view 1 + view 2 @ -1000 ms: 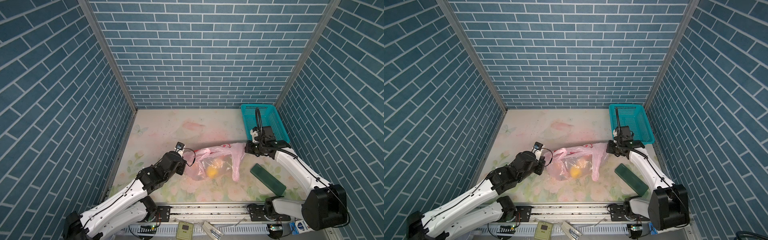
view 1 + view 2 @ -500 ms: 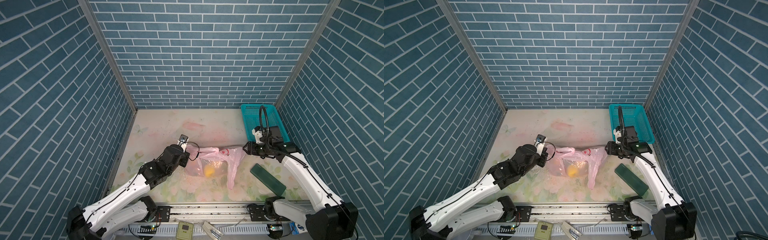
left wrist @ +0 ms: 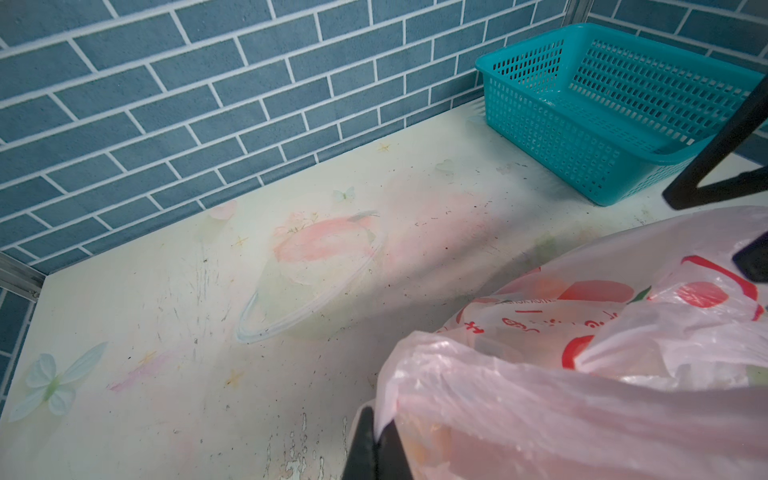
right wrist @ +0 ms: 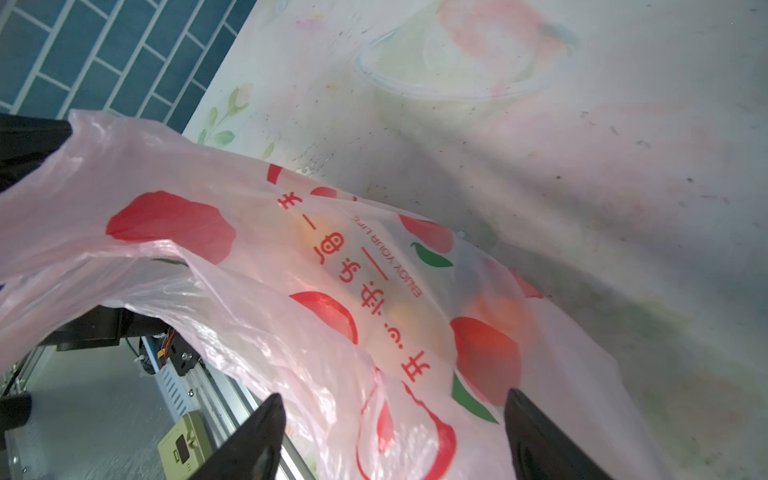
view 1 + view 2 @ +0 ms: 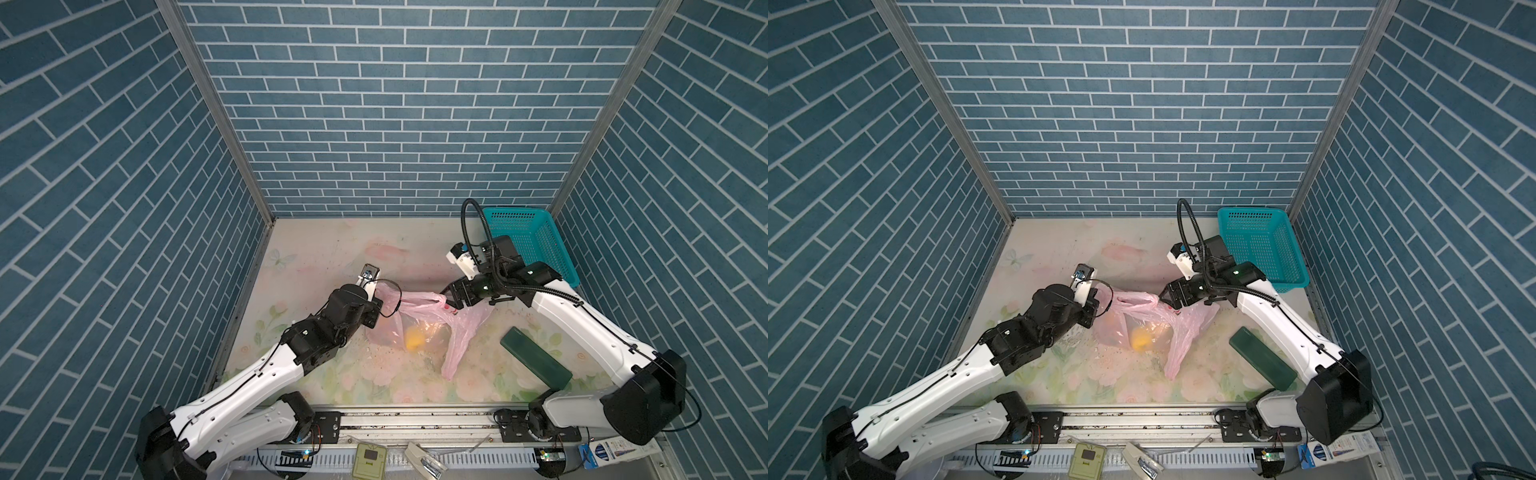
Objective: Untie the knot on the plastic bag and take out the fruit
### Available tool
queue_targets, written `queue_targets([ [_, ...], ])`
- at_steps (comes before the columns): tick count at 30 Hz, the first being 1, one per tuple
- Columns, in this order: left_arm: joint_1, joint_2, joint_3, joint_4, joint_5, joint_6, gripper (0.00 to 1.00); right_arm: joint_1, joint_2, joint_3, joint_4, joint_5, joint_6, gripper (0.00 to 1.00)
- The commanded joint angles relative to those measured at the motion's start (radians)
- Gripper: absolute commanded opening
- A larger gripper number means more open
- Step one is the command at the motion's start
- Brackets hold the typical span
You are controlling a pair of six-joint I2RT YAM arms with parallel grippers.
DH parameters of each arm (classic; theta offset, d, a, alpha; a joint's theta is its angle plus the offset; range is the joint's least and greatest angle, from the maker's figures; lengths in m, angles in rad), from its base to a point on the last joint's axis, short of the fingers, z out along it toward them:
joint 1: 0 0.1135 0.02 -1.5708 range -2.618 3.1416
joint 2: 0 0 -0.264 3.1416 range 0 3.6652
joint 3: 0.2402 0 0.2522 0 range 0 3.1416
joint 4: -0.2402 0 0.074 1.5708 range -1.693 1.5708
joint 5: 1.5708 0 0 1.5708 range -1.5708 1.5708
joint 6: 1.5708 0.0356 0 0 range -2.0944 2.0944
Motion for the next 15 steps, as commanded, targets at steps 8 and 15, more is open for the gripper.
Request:
queue_targets([
  [8,0.005,-0.018,-0.004,0.03,-0.019,-0.023,0.0,0.1,0.087,0.039,0.081,-0.033,-0.053,0.72],
  [15,0.005,-0.035,-0.009,0.024,-0.022,-0.026,0.0,0.123,0.142,0.032,0.116,0.05,-0.035,0.51],
])
